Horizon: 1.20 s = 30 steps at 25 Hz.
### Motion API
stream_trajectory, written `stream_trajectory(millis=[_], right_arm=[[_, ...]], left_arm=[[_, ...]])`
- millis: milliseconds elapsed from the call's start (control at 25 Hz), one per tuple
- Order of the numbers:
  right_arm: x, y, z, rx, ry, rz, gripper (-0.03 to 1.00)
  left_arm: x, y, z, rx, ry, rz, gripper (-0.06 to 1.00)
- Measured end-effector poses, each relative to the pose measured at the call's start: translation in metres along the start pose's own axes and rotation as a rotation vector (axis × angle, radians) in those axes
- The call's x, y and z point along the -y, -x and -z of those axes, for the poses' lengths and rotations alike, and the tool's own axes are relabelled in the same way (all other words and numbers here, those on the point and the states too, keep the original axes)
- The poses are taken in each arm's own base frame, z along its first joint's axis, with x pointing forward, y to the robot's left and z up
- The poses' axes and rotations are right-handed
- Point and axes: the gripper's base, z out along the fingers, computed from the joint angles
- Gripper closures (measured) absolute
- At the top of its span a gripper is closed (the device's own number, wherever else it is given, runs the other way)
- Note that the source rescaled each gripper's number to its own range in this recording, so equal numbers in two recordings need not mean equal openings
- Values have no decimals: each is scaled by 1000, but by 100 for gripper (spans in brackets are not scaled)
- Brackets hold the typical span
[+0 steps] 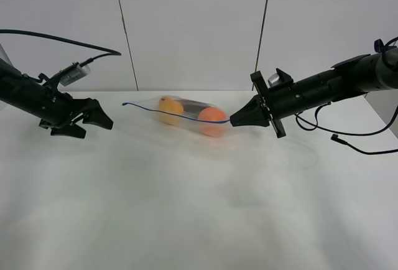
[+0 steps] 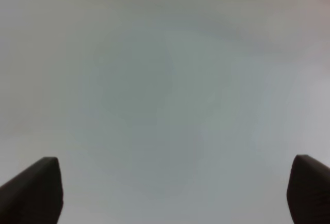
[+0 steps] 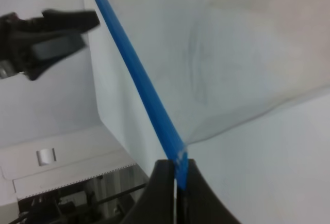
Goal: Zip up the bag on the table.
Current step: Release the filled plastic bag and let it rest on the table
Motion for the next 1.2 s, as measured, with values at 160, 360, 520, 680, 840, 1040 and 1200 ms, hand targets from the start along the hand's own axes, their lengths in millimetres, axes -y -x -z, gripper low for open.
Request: stream_trajectory(millis=[160, 360, 520, 680, 840, 1040, 1200], right_arm=[[-1, -1, 0, -9, 6, 4, 97], [-1, -1, 0, -12, 8, 7, 97], [-1, -1, 0, -12, 8, 7, 97], [-1, -1, 0, -13, 9, 7, 97], [-1, -2, 0, -17, 11, 7, 97], [-2, -3, 0, -29, 20, 7, 97], [-2, -3, 0, -30, 20, 7, 97]], left_arm=[[10, 6, 4, -118, 225, -15, -5], [24, 13, 12, -185, 298, -14, -5], [26, 4, 19, -318, 305, 11, -6], [27, -6, 24, -424, 308, 41, -6], [28, -8, 27, -426, 310, 46, -6], [37, -34, 53, -415, 316, 42, -6], [51, -73, 90, -372, 318, 33, -6]])
